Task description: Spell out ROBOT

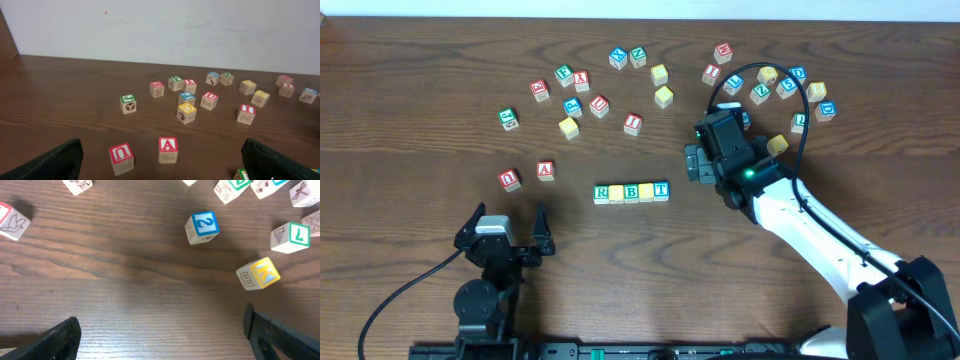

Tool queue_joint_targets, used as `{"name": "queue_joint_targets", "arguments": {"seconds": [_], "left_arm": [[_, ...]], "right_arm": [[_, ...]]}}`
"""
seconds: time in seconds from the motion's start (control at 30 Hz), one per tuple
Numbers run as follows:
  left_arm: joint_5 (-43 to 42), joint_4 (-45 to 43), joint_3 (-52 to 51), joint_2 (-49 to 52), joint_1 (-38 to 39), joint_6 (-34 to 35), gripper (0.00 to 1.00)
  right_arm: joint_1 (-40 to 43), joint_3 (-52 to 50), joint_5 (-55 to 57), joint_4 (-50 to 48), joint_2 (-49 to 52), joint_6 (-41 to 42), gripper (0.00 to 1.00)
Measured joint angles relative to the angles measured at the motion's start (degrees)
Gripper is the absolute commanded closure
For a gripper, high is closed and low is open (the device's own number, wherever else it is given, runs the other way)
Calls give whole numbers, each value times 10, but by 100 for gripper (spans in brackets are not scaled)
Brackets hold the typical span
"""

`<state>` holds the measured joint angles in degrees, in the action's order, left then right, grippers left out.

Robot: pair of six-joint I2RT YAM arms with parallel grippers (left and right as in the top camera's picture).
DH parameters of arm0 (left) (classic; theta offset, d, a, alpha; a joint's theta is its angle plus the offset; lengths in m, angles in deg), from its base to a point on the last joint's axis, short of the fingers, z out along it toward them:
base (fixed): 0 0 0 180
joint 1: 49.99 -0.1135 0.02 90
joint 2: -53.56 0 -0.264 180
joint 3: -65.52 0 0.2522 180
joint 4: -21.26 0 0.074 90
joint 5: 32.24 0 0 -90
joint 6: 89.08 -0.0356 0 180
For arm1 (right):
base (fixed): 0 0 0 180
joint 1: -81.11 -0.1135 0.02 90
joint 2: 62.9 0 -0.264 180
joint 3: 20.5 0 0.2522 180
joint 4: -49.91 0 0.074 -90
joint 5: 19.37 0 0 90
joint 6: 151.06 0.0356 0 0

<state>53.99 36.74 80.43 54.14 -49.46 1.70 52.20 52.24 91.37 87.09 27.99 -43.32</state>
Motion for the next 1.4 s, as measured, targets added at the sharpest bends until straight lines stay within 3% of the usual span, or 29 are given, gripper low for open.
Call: {"name": "queue_joint_targets", "arguments": {"seconds": [0.17,0.4,0.8,1.07,1.4], "left_arm": [[0,0,0,0,0,0,0],[-1,0,0,0,0,0,0],[-4,0,0,0,0,-2,0],[-4,0,0,0,0,-2,0],[-4,0,0,0,0,-2,0]], "right_arm": [[0,0,3,-20,-62,-2,1],[18,-30,3,-99,-247,-56,1],[128,-391,-109,-386,-584,-166,1],[170,-510,-133,-393,-699,-169,1],[230,-569,-143,-382,-789,-186,1]]}}
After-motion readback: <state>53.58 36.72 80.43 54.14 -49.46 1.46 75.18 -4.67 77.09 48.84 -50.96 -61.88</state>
